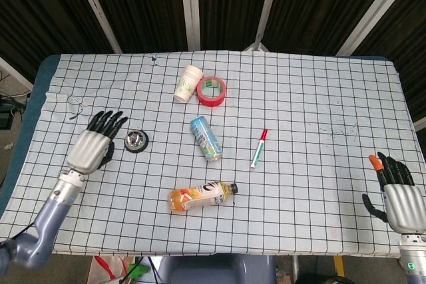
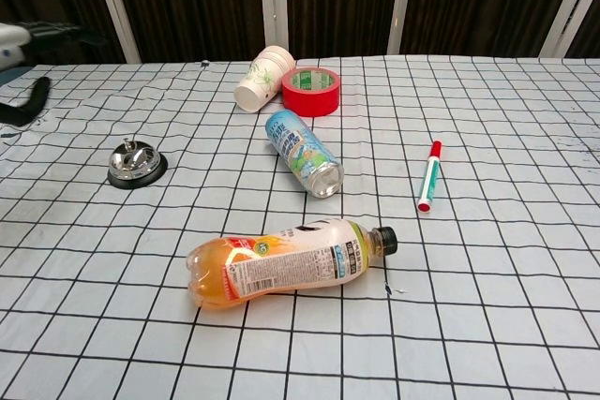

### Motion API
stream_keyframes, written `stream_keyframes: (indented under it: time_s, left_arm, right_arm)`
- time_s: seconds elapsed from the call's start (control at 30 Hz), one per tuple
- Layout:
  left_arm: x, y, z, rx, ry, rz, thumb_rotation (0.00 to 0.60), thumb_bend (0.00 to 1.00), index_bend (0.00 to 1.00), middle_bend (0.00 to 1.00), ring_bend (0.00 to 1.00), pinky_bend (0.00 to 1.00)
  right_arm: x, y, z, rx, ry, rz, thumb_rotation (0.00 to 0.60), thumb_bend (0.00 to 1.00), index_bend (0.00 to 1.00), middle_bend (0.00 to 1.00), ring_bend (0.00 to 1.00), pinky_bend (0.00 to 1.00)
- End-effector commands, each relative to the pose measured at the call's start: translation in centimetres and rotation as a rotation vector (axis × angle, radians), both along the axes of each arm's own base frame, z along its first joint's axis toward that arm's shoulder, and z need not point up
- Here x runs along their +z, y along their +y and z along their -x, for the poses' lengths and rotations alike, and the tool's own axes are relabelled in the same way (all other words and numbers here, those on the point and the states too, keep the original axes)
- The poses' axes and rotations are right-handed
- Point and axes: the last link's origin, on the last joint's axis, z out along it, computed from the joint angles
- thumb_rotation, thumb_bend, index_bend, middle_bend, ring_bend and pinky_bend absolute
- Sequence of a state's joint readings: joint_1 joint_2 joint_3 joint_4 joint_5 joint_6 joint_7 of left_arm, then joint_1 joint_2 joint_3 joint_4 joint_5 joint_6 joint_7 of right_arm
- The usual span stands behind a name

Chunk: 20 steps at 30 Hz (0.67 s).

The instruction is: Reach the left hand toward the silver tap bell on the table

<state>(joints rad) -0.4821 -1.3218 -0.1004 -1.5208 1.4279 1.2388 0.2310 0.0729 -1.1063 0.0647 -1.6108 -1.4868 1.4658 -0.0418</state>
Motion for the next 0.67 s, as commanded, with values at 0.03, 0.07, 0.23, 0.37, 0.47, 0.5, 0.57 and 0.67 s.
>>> stream_keyframes:
  time_s: [0.03,0.07,0.23,0.37,0.47,0.5,0.57,0.67]
  left_arm:
    - [3.7,-4.9,3.0,0.122,0.058,-0.043,0.6,1.0,0.08,0.03,0.0,0.04]
    - [4.2,-5.6,3.5,0.139,0.058,-0.052,0.6,1.0,0.08,0.03,0.0,0.04]
    - [6.0,-8.7,5.2,0.173,0.001,-0.113,0.6,1.0,0.08,0.03,0.0,0.04]
    - [6.7,-10.2,6.2,0.169,-0.031,-0.147,0.6,1.0,0.09,0.04,0.0,0.04]
    - [7.1,-10.8,6.6,0.17,-0.048,-0.169,0.6,1.0,0.09,0.04,0.0,0.04]
    - [7.3,-10.8,6.7,0.165,-0.049,-0.177,0.6,1.0,0.09,0.04,0.0,0.04]
    - [7.4,-10.9,6.9,0.172,-0.049,-0.187,0.6,1.0,0.08,0.04,0.0,0.04]
    - [7.5,-10.8,7.2,0.187,-0.052,-0.19,0.6,1.0,0.08,0.04,0.0,0.04]
  right_arm:
    - [0.0,0.1,-0.1,0.004,0.001,0.003,0.6,0.39,0.09,0.01,0.02,0.1]
    - [0.0,0.1,-0.2,0.005,0.001,0.004,0.6,0.39,0.09,0.01,0.02,0.1]
    - [0.0,0.3,-0.4,0.012,-0.011,0.001,0.6,0.39,0.09,0.0,0.02,0.1]
    - [0.0,0.4,-0.6,0.027,-0.01,-0.002,0.6,0.39,0.09,0.0,0.02,0.1]
    - [-0.1,0.3,-0.6,0.038,-0.011,-0.003,0.6,0.39,0.09,0.0,0.02,0.1]
    - [-0.1,0.3,-0.6,0.038,-0.011,-0.004,0.6,0.39,0.09,0.0,0.02,0.1]
    - [-0.1,0.3,-0.6,0.034,-0.01,-0.002,0.6,0.39,0.09,0.0,0.02,0.09]
    - [-0.3,0.1,-0.5,0.029,0.002,-0.005,0.6,0.39,0.09,0.0,0.02,0.1]
